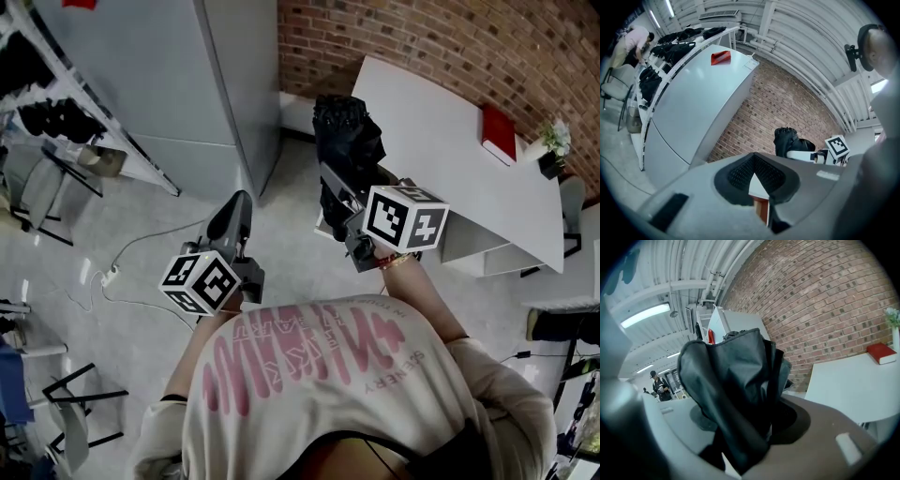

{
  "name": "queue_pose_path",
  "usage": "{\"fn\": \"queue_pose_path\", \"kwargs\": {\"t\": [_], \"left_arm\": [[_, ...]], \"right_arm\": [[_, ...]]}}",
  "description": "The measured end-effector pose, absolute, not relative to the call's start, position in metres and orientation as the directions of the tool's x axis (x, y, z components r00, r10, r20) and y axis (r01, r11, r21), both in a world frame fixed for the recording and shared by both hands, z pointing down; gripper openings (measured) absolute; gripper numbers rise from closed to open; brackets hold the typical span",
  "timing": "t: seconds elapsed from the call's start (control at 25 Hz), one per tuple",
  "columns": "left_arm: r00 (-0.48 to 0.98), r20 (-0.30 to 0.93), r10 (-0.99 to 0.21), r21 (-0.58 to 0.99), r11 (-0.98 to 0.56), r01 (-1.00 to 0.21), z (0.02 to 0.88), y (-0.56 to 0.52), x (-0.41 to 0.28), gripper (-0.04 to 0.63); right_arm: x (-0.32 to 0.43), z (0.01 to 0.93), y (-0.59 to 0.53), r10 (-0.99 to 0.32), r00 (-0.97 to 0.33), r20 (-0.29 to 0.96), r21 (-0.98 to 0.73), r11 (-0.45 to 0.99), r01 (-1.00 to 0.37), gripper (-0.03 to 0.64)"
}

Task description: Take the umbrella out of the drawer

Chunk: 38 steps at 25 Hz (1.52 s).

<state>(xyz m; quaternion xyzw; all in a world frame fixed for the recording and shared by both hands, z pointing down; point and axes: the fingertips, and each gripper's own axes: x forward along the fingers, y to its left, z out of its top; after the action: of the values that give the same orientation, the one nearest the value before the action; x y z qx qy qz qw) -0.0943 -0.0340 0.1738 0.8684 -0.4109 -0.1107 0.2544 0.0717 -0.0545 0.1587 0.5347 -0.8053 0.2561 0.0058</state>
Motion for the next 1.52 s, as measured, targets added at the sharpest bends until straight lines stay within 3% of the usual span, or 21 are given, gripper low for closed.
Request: {"fn": "queue_pose_path", "kwargs": {"t": [0.68,1.52], "left_arm": [[0.608,0.04,-0.793,0.472,-0.522,-0.711,0.163,-0.039,-0.038,0.001],[0.652,0.071,-0.755,0.477,-0.549,-0.687,0.174,-0.032,-0.013,0.001]], "right_arm": [[0.113,0.138,-0.06,-0.854,-0.468,0.227,-0.37,0.369,-0.853,0.272],[0.147,0.174,-0.041,-0.87,-0.402,0.286,-0.367,0.288,-0.885,0.275]]}}
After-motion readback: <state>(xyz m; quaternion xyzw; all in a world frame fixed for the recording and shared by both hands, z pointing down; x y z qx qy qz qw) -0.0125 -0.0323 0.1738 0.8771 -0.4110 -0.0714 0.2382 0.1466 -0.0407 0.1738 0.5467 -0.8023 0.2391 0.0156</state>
